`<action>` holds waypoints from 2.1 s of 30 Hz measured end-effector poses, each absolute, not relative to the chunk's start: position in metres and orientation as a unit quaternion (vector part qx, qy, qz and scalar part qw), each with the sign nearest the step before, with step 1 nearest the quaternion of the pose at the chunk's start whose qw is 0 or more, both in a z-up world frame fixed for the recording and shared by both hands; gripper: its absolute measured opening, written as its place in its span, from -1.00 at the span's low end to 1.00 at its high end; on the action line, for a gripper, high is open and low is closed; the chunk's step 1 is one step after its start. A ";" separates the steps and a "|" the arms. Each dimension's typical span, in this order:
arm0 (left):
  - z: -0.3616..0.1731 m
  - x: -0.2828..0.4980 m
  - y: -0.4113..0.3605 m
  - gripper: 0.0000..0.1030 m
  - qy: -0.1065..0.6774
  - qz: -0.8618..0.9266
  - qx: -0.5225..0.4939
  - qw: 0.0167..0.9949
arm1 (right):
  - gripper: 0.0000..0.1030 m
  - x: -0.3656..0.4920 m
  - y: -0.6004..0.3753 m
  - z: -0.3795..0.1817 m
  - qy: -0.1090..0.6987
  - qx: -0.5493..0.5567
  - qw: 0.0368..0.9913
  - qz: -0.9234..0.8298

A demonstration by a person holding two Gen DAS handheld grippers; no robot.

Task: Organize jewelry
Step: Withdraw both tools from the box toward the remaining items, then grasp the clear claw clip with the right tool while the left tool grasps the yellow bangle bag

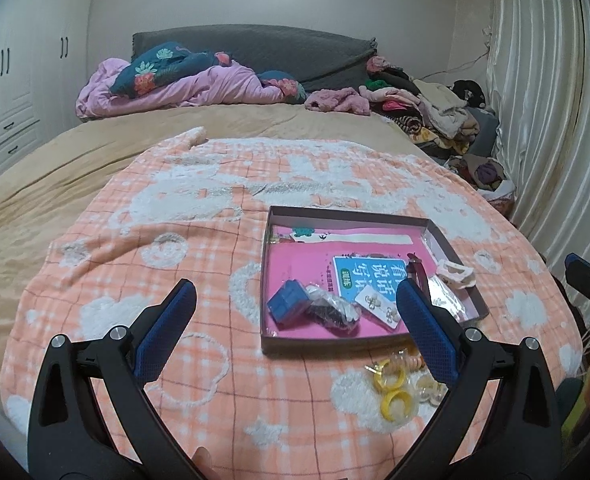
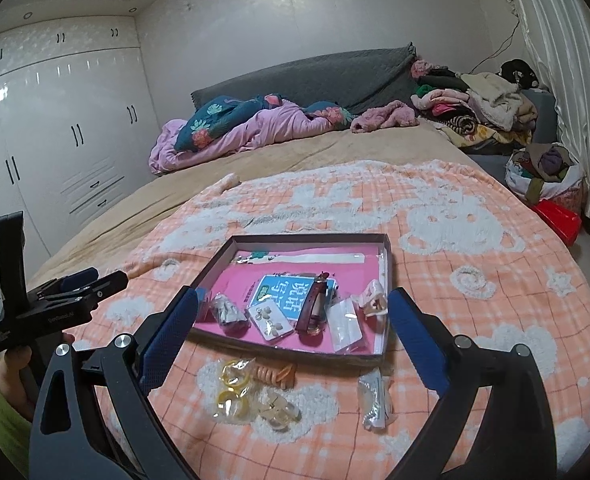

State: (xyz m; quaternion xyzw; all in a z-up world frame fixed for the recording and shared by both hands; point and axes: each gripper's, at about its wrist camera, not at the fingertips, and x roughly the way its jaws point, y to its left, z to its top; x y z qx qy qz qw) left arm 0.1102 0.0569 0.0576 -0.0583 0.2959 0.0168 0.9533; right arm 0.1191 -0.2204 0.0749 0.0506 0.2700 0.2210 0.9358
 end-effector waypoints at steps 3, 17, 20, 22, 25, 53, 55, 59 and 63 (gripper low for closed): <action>0.057 0.104 0.056 0.82 0.299 0.018 -0.053 0.953 | 0.85 0.115 -0.222 0.072 0.275 0.044 0.935 0.221; 0.028 0.089 0.042 0.82 0.342 0.010 -0.027 0.939 | 0.85 0.104 -0.216 0.042 0.308 0.003 0.921 0.237; 0.021 0.087 0.040 0.82 0.352 0.006 -0.029 0.935 | 0.85 0.105 -0.215 0.034 0.318 -0.004 0.918 0.238; 0.015 0.087 0.039 0.82 0.360 0.004 -0.028 0.932 | 0.85 0.106 -0.214 0.029 0.326 -0.007 0.915 0.239; 0.007 0.087 0.038 0.82 0.372 -0.005 -0.037 0.927 | 0.85 0.109 -0.212 0.020 0.337 -0.012 0.910 0.242; -0.051 0.098 0.005 0.82 0.441 -0.040 -0.008 0.897 | 0.59 0.139 -0.178 -0.064 0.437 -0.074 0.850 0.285; -0.053 0.099 0.004 0.81 0.443 -0.044 -0.006 0.895 | 0.51 0.144 -0.174 -0.069 0.444 -0.075 0.844 0.292; -0.059 0.102 0.000 0.67 0.450 -0.058 -0.009 0.891 | 0.29 0.155 -0.167 -0.076 0.457 -0.070 0.832 0.307; -0.064 0.107 -0.006 0.55 0.458 -0.077 -0.024 0.885 | -0.12 0.159 -0.162 -0.080 0.455 -0.065 0.825 0.329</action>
